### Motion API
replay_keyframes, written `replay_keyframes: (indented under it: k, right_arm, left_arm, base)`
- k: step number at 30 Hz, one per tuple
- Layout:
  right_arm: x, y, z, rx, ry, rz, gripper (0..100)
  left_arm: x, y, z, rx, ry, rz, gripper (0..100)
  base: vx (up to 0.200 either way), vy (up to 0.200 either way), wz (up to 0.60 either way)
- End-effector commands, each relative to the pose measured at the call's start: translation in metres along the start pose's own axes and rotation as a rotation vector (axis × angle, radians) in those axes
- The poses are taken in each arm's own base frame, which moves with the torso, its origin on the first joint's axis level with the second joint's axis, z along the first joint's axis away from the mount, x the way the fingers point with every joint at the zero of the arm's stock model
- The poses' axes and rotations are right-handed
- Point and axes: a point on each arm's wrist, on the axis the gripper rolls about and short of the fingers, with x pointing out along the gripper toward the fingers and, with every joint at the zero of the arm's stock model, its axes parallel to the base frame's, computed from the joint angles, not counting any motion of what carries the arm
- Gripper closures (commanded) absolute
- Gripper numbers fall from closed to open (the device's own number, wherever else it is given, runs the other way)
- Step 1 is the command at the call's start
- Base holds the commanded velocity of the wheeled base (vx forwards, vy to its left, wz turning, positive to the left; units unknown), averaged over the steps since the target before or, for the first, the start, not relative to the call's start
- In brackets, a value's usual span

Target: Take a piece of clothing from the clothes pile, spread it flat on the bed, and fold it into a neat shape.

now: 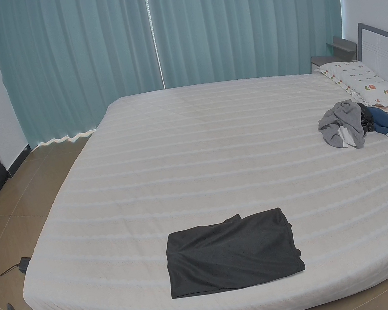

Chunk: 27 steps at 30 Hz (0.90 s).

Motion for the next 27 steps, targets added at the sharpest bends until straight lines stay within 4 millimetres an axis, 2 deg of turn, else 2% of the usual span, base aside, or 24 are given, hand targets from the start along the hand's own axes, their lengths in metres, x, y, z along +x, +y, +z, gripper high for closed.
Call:
replay_keyframes:
  k: [1, 7, 9, 21, 27]
  right_arm:
    - [0.0004, 0.0004, -0.0079, 0.035, 0.030, -0.011, 0]
    - [0.0004, 0.0000, -0.0081, 0.041, 0.033, -0.029, 0]
    - [-0.0010, 0.0006, -0.0173, 0.072, 0.142, -0.041, 0]
    - [-0.0006, 0.0005, -0.0153, 0.076, 0.119, -0.041, 0]
    - [-0.0006, 0.0005, -0.0151, 0.079, 0.117, -0.040, 0]
  left_arm:
    - [0.0002, -0.0016, -0.0084, 0.000, 0.033, -0.038, 0]
    - [-0.0003, -0.0033, -0.0123, -0.016, 0.067, -0.102, 0]
    - [-0.0004, -0.0042, -0.0124, -0.024, 0.066, -0.140, 0]
    - [-0.0003, -0.0036, -0.0128, -0.024, 0.075, -0.113, 0]
    - [-0.0011, -0.0061, -0.0161, -0.065, 0.103, -0.219, 0]
  base:
    - [0.000, 0.000, 0.00]
    - [0.000, 0.000, 0.00]
    - [0.000, 0.000, 0.00]
    - [0.000, 0.000, 0.00]
    - [0.000, 0.000, 0.00]
